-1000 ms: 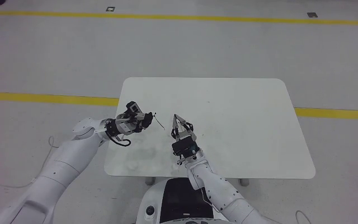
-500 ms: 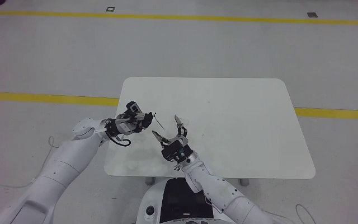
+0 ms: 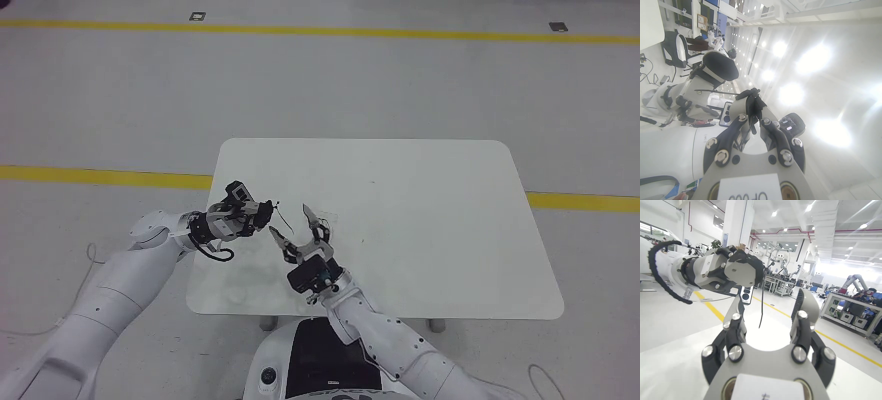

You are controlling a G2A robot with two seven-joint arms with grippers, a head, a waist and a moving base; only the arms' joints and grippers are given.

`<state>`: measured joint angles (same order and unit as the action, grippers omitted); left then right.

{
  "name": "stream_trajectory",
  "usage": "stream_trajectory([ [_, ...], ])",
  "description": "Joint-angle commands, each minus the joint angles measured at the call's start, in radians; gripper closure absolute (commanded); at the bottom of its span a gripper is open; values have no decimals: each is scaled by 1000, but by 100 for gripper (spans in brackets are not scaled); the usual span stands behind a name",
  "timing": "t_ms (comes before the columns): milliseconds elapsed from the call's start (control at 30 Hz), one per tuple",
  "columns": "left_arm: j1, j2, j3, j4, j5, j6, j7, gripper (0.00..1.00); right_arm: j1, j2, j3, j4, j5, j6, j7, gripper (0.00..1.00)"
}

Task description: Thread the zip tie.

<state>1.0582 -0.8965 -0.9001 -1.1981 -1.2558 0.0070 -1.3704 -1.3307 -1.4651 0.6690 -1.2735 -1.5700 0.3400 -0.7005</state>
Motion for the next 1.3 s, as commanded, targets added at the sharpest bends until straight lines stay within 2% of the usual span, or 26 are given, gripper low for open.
stream_trajectory([
  [0,0,0,0,0,0,0,0,100,4,-3,-2,3,0,0,1,69],
  [267,0,0,0,0,0,0,0,100,13,-20,2,17,0,0,-11,84],
  [633,0,0,0,0,0,0,0,100,18,-33,4,34,0,0,-23,84],
  [733,0,0,0,0,0,0,0,100,20,-36,4,38,0,0,-22,89],
  [800,0,0,0,0,0,0,0,100,20,-37,5,39,0,0,-24,100],
  [1267,0,0,0,0,0,0,0,100,13,-43,14,47,0,0,-53,100],
])
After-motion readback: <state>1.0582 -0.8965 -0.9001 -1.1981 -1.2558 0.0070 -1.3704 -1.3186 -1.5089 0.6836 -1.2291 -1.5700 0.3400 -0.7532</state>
